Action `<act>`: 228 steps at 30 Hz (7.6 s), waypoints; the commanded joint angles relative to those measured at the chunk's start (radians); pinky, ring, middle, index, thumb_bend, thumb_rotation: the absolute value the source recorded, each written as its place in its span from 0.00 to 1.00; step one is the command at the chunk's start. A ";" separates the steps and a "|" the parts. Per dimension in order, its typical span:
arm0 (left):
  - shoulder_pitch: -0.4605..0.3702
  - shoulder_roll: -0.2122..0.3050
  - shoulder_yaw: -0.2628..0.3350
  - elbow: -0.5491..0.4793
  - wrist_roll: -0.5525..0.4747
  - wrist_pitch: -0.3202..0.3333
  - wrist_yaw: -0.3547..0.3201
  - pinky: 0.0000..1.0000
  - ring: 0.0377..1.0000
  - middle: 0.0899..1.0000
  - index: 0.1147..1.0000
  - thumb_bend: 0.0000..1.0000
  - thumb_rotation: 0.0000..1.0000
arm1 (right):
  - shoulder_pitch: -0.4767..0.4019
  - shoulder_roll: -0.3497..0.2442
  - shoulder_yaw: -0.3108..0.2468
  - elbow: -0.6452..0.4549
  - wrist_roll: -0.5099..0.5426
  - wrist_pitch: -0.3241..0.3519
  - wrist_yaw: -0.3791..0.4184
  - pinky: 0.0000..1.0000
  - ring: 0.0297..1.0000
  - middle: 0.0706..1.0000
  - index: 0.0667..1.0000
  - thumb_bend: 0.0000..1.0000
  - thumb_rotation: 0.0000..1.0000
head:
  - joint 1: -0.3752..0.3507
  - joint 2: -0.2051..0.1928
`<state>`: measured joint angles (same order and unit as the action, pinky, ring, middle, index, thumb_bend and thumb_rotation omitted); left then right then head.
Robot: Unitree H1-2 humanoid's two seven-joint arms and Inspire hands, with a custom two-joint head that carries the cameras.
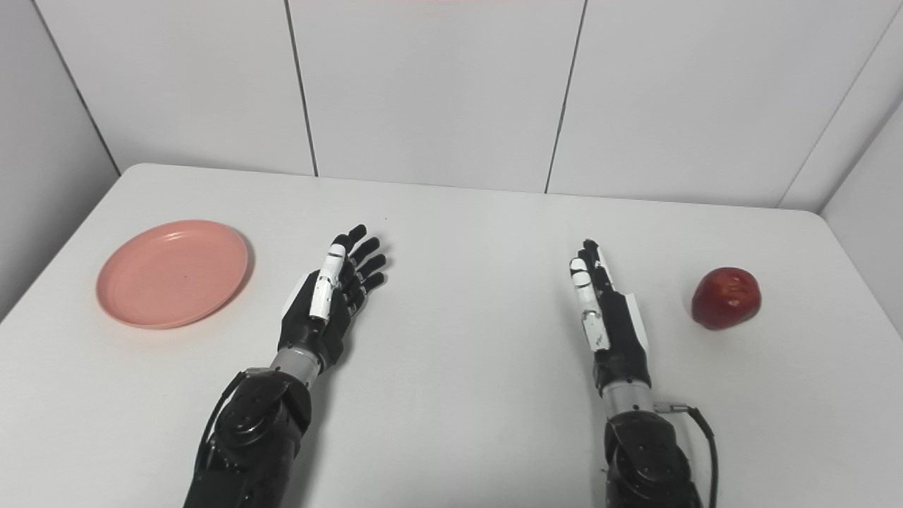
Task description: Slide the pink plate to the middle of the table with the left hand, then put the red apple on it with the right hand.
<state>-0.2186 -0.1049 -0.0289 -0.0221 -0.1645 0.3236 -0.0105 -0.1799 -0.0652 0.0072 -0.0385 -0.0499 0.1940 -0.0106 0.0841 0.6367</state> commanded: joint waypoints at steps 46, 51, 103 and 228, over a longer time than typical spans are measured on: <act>-0.038 -0.021 -0.025 -0.008 0.035 -0.062 -0.026 0.94 0.92 0.94 0.93 0.38 1.00 | -0.002 -0.022 -0.039 0.012 0.113 -0.108 0.075 1.00 0.97 0.99 1.00 0.08 1.00 | 0.240 -0.139; -0.055 0.006 -0.023 -0.035 0.031 -0.033 -0.039 0.92 0.91 0.93 0.92 0.39 1.00 | -0.001 -0.025 -0.031 0.017 0.099 -0.119 0.074 1.00 0.97 1.00 1.00 0.06 1.00 | 0.246 -0.146; -0.250 0.267 0.305 -0.187 -0.051 0.004 0.030 0.90 0.89 0.89 0.87 0.40 1.00 | 0.017 -0.035 -0.032 -0.026 0.101 -0.103 0.079 1.00 0.97 0.99 1.00 0.03 1.00 | 0.294 -0.160; -0.168 0.480 0.462 0.446 -0.154 -0.235 0.030 0.88 0.89 0.88 0.87 0.37 1.00 | 0.019 -0.045 -0.057 -0.098 0.135 0.002 0.079 1.00 1.00 1.00 1.00 0.02 1.00 | 0.346 -0.120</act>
<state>-0.3687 0.3641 0.4410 0.4428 -0.3214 0.1078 0.0294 -0.1382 -0.1061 -0.0412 -0.1021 0.0769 0.2001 0.0668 0.4310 0.5154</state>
